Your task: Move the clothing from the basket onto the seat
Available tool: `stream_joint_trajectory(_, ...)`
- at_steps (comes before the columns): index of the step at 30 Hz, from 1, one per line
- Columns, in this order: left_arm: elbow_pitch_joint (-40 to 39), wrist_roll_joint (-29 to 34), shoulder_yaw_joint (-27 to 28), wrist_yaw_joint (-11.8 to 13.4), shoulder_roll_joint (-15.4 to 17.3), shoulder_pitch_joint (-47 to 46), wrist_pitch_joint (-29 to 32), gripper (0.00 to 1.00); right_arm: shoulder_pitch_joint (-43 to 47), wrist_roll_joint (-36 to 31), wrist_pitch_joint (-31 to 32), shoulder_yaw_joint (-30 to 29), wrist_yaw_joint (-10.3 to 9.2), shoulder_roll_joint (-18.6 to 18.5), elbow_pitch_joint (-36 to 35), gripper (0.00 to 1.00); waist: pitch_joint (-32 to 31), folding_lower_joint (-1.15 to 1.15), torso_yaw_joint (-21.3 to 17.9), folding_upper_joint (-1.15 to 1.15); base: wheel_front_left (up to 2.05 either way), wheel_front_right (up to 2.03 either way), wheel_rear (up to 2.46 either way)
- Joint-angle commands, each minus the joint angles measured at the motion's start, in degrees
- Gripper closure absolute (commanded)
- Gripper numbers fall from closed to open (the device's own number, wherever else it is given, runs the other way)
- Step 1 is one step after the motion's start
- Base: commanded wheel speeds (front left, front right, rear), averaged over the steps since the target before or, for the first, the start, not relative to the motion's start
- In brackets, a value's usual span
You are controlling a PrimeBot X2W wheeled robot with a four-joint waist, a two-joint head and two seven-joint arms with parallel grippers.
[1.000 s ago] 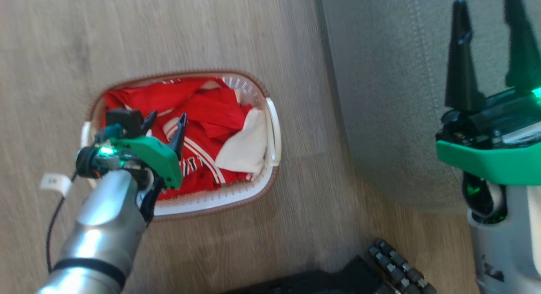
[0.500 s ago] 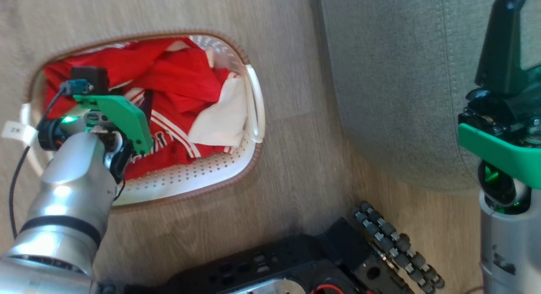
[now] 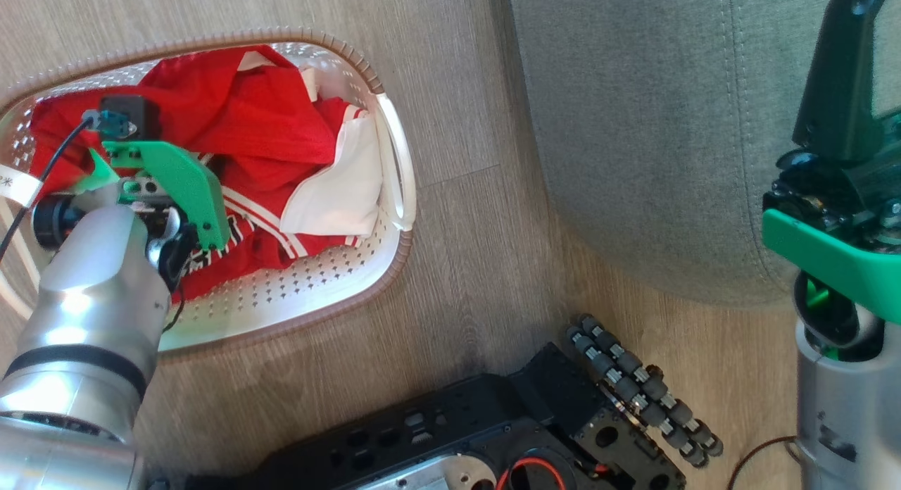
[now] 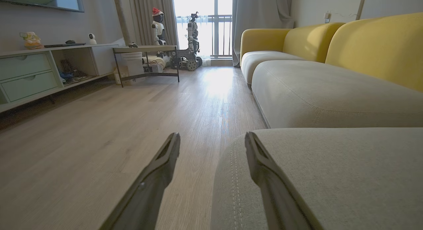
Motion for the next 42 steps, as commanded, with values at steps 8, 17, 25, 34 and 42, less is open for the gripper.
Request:
stream_joint_trajectory(8,0.6,-0.5,0.1,-0.6,0.1,2.4,-3.3,1.0,1.0,-1.0,-0.3,0.5,-0.01,0.7,-1.1,0.0,-3.6,0.0,1.4,0.0,0.0,0.0,0.0)
stream_joint_trajectory(17,-1.6,-2.4,-1.3,-0.9,-2.7,7.9,-11.8,1.0,2.4,-0.8,-0.3,-0.2,-0.01,0.6,2.3,0.0,-13.5,0.0,4.0,0.0,0.0,0.0,0.0)
stream_joint_trajectory(25,-9.1,-6.8,-5.0,-0.9,-3.4,15.9,-18.1,1.0,6.1,0.1,-0.3,-0.6,-0.01,-0.9,6.7,0.0,-25.1,0.0,7.0,0.0,0.0,0.0,0.0)
stream_joint_trajectory(34,-19.7,-8.6,-6.2,-0.9,-0.8,22.4,-20.0,1.0,11.5,1.9,-0.3,0.3,-0.01,-3.3,11.3,0.0,-37.3,0.0,10.7,0.0,0.0,0.0,0.0)
stream_joint_trajectory(42,-36.8,-5.8,-2.0,0.9,1.5,28.1,-20.0,1.0,16.8,3.7,-0.3,1.0,-0.01,-5.3,14.5,0.0,-46.5,0.0,13.1,0.0,0.0,0.0,0.0)
